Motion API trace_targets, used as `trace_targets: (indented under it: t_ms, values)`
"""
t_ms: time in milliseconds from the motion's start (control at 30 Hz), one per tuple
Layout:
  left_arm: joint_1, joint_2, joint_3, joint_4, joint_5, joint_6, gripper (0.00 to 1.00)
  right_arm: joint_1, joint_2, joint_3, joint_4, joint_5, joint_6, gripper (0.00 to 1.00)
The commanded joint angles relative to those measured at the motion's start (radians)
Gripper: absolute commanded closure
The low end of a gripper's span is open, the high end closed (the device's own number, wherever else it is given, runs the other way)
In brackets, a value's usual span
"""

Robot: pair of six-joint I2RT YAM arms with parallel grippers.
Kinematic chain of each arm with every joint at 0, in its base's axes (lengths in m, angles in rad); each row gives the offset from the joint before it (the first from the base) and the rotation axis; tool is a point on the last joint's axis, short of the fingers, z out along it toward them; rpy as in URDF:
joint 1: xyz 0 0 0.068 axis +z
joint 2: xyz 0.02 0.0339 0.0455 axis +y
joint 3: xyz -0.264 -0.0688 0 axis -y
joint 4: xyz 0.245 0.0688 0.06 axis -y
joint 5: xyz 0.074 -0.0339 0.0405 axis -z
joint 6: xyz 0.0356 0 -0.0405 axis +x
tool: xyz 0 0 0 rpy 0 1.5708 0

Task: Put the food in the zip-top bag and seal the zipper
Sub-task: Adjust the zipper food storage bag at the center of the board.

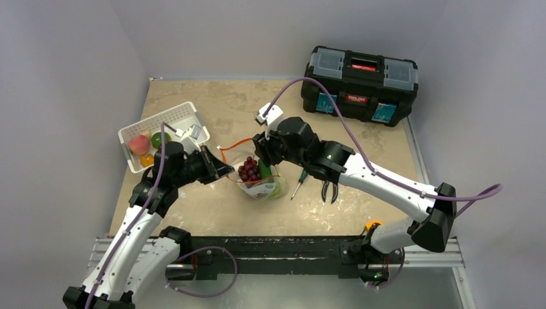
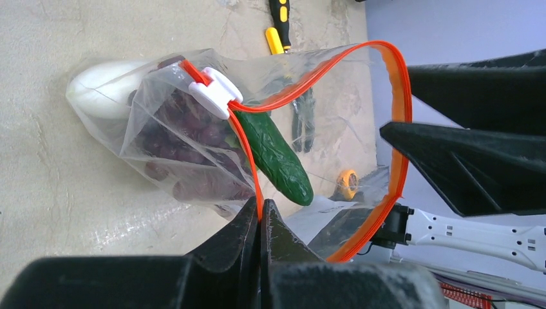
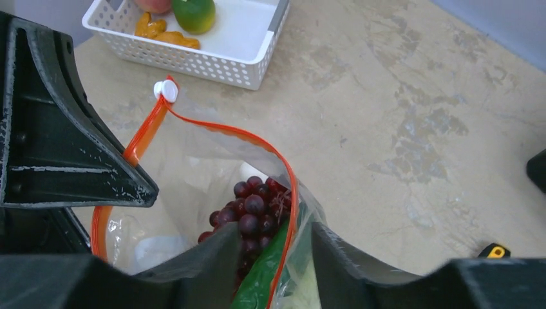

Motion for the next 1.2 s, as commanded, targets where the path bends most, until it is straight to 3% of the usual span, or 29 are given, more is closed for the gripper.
trace_targets:
  t_ms: [0,167,433,700,1033,1167]
  values:
    - [0.008,-0.004,0.027,0.038,0.023,0.007,1.0,-0.003,0.014,0.069,0.054,0.0,-0.01,0.47]
    - [0.007,-0.004,0.029,0.036,0.032,0.013,1.0,-0.004,0.087,0.121,0.066,0.011,-0.045,0.27]
    - [0.007,0.003,0.038,0.029,0.037,0.025,1.0,-0.021,0.148,0.193,0.091,-0.059,-0.047,0.26]
    - [0.007,0.018,0.048,0.027,0.037,0.039,1.0,-0.035,0.147,0.172,0.107,-0.086,-0.032,0.37]
    - [0.007,0.032,0.059,0.029,0.033,0.043,1.0,-0.036,0.201,0.185,0.084,0.044,-0.109,0.52]
    - [0.007,0.041,0.064,0.032,0.045,0.036,1.0,-0.036,0.219,0.2,0.082,0.052,-0.109,0.65]
